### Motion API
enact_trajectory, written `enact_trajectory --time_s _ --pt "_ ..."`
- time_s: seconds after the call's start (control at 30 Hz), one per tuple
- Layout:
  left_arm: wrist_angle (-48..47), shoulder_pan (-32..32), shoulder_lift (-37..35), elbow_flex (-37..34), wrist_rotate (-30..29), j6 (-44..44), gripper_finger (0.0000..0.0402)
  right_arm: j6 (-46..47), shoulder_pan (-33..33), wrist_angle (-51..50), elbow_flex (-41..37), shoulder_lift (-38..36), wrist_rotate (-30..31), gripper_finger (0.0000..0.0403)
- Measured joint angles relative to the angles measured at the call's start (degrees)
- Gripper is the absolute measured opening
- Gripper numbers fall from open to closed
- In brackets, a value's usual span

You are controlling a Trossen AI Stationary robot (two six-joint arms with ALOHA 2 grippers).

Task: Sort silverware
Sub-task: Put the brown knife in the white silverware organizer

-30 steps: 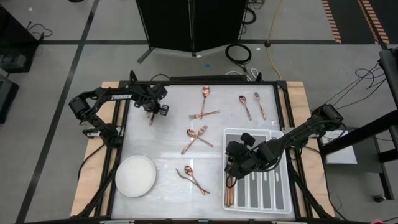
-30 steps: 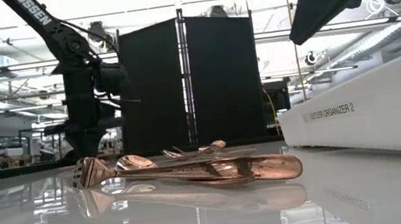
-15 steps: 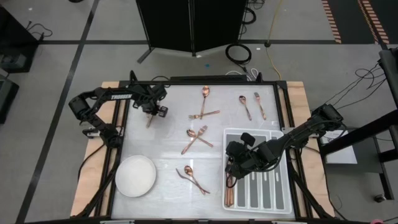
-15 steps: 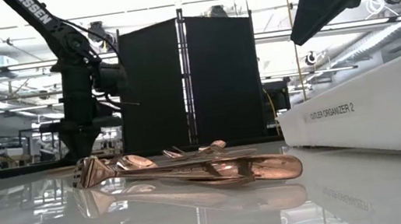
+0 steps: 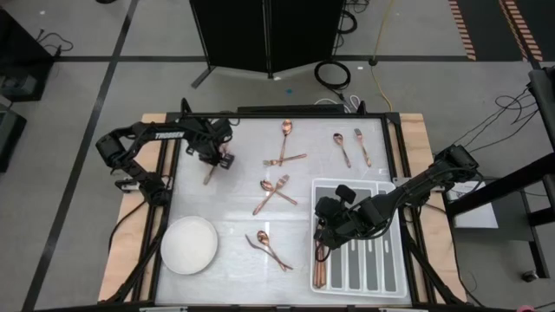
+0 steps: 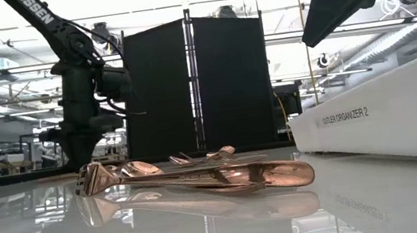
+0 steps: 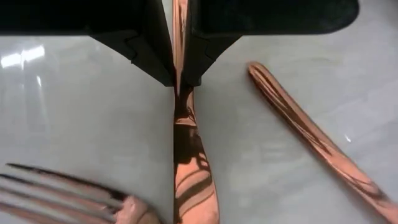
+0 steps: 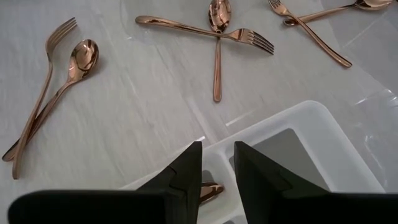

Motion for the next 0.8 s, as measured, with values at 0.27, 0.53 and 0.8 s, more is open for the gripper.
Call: enact_trajectory --time_s 0.27,0.53,0.8 --pt "-7.0 -4.1 -0.1 -1.1 0.9 -0.2 0.0035 0.1 0.1 0.0 0.0 0.0 -1.2 0.0086" --pt "-12.5 -9.3 -0.1 -2.3 1.2 -1.6 0.0035 0.2 0.1 0.0 0.0 0.0 -1.4 0.0086" --pt "-13.6 -15.2 -0.1 -2.3 4.6 -1.7 0.0035 0.3 0.1 0.0 0.0 0.0 -1.6 0.0086"
